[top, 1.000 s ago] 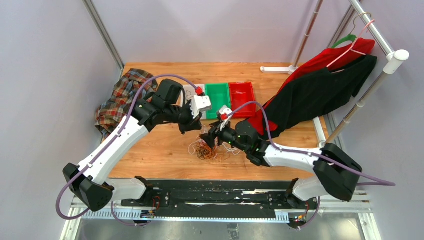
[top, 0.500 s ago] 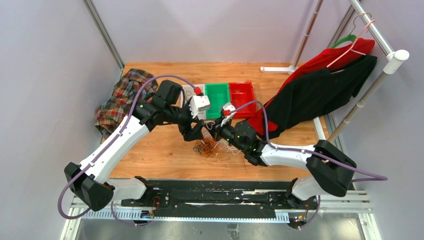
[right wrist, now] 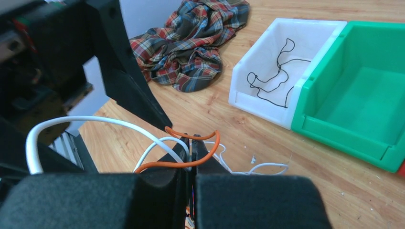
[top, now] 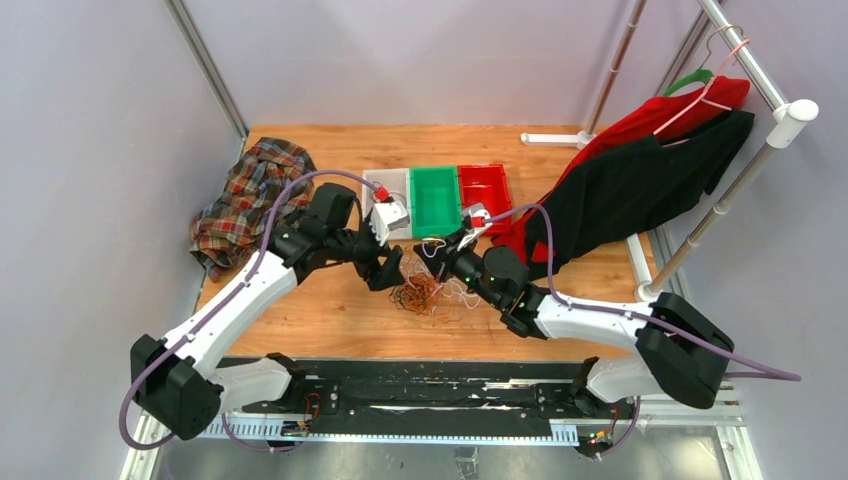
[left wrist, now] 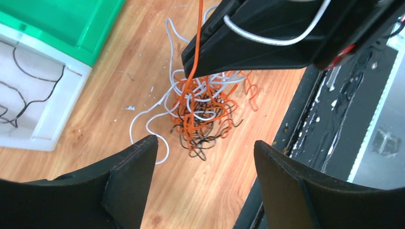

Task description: Untangle the cables

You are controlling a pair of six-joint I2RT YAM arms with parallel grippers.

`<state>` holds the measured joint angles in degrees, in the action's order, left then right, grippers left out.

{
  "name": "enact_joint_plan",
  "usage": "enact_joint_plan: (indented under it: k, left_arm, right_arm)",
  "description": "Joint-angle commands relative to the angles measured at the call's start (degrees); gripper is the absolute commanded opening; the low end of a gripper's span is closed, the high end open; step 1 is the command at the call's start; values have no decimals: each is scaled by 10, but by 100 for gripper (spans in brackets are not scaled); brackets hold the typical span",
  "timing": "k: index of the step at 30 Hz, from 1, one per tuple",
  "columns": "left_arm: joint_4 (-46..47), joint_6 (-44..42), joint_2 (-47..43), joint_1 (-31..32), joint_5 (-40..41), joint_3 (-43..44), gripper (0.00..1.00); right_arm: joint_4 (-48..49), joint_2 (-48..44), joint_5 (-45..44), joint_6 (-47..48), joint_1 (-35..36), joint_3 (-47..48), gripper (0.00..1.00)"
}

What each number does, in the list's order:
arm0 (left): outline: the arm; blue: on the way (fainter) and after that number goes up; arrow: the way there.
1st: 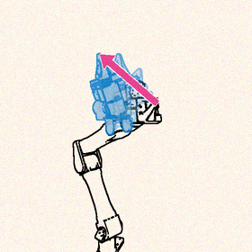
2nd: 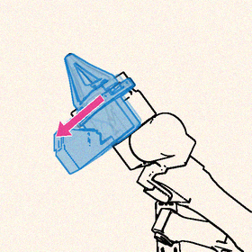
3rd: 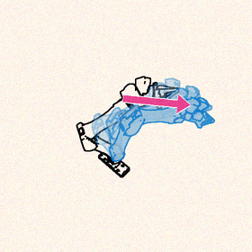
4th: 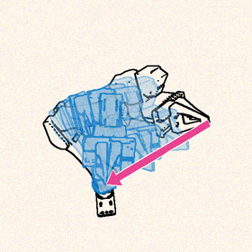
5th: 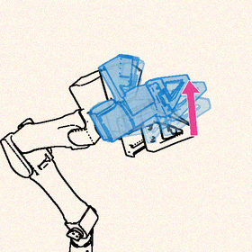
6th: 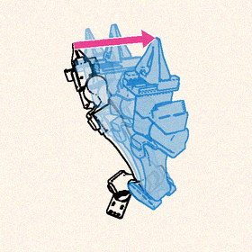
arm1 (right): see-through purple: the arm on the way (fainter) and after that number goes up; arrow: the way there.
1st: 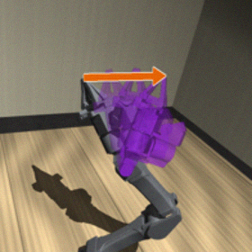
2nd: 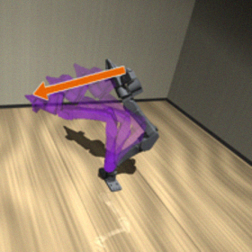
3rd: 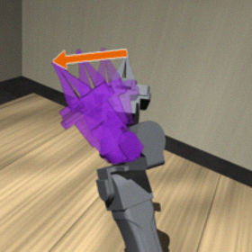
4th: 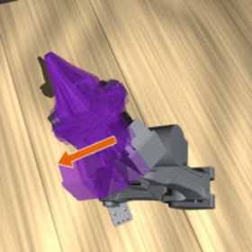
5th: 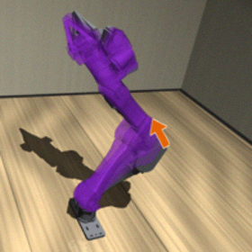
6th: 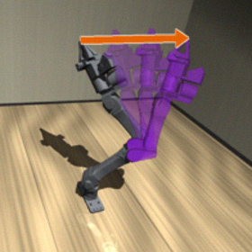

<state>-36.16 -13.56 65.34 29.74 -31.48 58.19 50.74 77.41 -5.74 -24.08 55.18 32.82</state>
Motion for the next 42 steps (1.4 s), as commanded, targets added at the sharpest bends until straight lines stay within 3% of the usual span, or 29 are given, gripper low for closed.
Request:
enact_joint_plan:
  k: [1, 7, 10, 13, 17, 22, 28, 34, 42]
  left_arm:
    - [33, -88, 43, -3, -67, -5, 75]
    - [75, -66, 133, -3, -65, 11, 59]
    - [132, -45, 117, -3, -79, -17, 38]
    - [128, -40, 122, -3, -83, -14, 18]
    - [148, 11, 106, -4, -94, -20, 1]
    - [107, 47, 77, -14, -60, -2, 1]
    - [8, 29, 41, -31, 17, 60, 1]
    - [-75, -1, 0, -35, 62, 161, 1]
    - [-73, -15, -49, -35, 138, 219, 1]
  right_arm:
    - [-73, -36, 2, -15, -3, 25, 1]
    - [-126, -69, 3, -22, -12, 7, 1]
    - [-145, -84, 1, -29, -13, 4, 1]
    - [-163, -93, -6, -34, -14, 5, 1]
    - [-177, -98, -4, -34, -21, -1, 1]
    - [-228, -111, -13, -27, -34, -1, 1]
    - [-317, -121, -66, 14, -38, 4, 1]
    - [-333, -126, -124, 20, -38, -31, 1]
    - [-343, -129, -148, 27, -38, -44, 1]
